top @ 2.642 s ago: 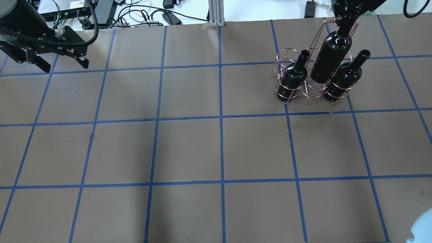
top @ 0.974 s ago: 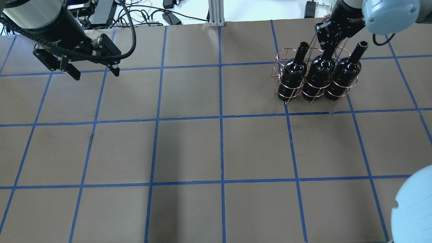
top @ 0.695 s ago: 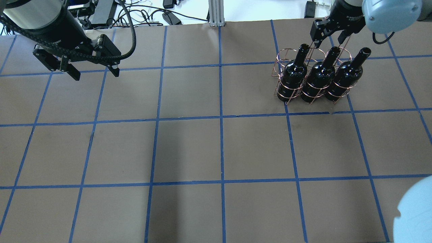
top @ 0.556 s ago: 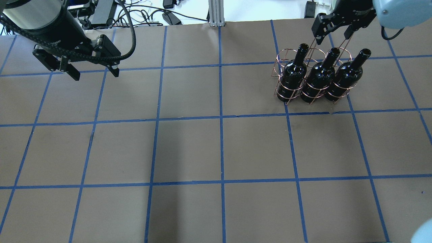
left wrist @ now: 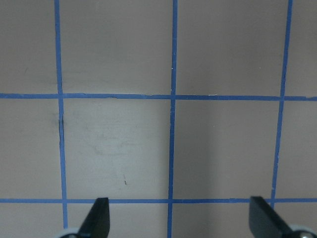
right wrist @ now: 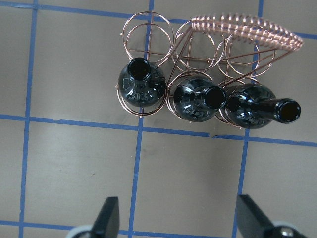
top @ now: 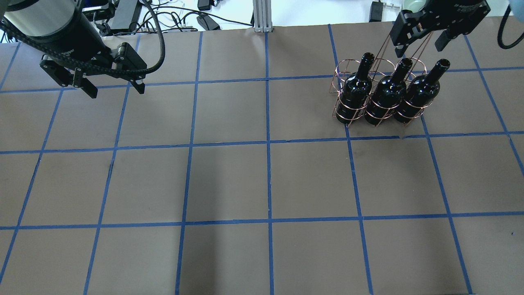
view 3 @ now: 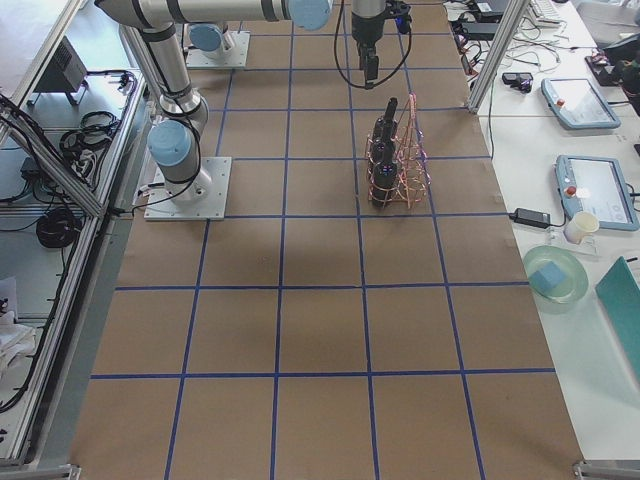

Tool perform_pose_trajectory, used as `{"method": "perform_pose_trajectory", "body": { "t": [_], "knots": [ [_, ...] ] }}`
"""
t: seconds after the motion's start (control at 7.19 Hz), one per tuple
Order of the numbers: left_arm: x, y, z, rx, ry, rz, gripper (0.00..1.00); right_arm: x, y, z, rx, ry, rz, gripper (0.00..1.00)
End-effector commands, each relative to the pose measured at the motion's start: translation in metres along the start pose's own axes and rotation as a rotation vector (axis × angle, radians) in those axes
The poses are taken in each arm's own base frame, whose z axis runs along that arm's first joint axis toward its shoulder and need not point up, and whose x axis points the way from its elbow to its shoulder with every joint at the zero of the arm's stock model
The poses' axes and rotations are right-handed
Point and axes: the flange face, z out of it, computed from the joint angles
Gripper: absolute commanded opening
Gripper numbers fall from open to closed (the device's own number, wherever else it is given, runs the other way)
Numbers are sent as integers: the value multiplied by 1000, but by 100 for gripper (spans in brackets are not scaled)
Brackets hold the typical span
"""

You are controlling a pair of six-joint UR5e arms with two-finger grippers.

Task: Place wine into wine basket
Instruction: 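Open the right gripper and lift it off the bottle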

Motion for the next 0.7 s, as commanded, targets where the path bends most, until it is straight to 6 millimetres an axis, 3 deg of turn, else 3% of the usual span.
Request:
{"method": "perform_pose_trajectory", "body": {
  "t": [0.0, 0.42, 0.56],
  "knots": [
    [0, 0, 0, -2, 0, 1, 100, -52, 14, 0, -24, -2, 47, 91],
    [0, 1, 0, -1, -1, 1, 100, -58, 41, 20, -58, 13, 38, 99],
    [0, 0, 1, -2, 1, 1, 100, -57, 41, 19, -55, 14, 39, 99]
  ]
}}
